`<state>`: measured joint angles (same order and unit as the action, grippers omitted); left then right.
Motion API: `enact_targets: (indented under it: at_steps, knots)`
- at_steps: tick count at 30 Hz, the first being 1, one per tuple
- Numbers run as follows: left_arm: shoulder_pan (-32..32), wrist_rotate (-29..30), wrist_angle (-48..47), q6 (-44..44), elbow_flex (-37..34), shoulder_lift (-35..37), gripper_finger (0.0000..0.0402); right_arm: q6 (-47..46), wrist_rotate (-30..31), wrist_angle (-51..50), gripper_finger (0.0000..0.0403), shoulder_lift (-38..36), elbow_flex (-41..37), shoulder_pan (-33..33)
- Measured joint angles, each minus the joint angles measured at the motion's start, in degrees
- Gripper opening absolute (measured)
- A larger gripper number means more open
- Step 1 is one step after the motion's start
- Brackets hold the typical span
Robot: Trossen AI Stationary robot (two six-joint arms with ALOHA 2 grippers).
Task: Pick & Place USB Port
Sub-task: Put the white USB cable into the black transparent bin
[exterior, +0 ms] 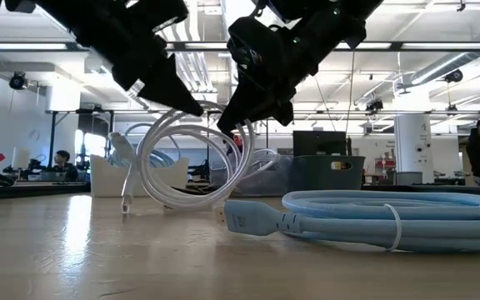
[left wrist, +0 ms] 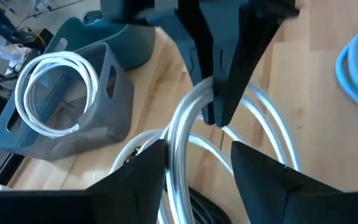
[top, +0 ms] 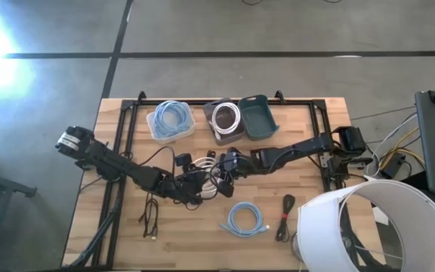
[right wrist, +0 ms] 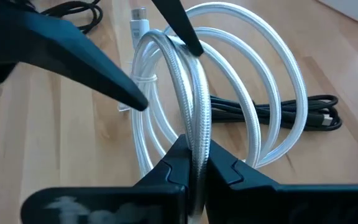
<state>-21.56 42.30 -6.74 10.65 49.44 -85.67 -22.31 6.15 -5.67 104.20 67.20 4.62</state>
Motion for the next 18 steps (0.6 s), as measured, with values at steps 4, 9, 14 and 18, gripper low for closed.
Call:
enact_targets:
  at_steps: [4,9,14,18]
  knots:
    - [-0.15,-0.38,0.19,0.00,0.29,1.90,0.0184,-0.25,0.46,0.48,0.0013,0.00,-0.02,-0.06]
    - [-0.44,-0.39,0.22,0.00,0.31,5.64,0.0182,-0.32,1.88,0.40,0.0013,0.00,-0.01,-0.20]
    - [-0.57,-0.15,0.20,0.02,0.31,10.45,0.0181,1.53,1.77,0.22,0.0013,0.00,1.70,-1.21]
    - [-0.57,0.09,0.24,0.05,0.22,14.05,0.0181,3.19,4.17,-0.26,0.0013,0.00,3.63,-2.90]
